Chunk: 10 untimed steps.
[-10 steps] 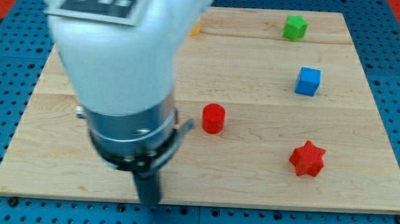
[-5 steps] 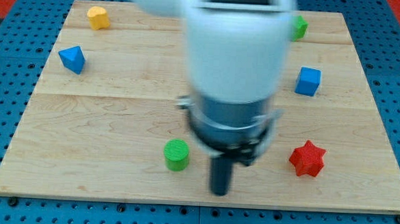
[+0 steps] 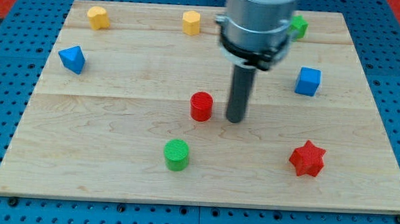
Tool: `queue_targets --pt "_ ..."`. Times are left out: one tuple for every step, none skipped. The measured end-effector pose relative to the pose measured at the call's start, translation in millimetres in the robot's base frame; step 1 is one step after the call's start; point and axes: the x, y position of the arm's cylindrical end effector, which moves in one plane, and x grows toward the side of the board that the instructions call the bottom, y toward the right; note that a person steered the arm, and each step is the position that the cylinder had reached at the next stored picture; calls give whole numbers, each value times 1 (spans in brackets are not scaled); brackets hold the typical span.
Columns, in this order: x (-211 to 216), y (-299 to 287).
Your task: Move the red circle towards the left side
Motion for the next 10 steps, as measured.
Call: queue_targets --pt "-7 -111" --pt "-12 -108" --pt "-29 -65" --pt "-71 -148" --pt "-36 -186" --pt "13 -214" --pt "24 -196" --pt "42 -163" --pt "58 -214" --pt "58 -226"
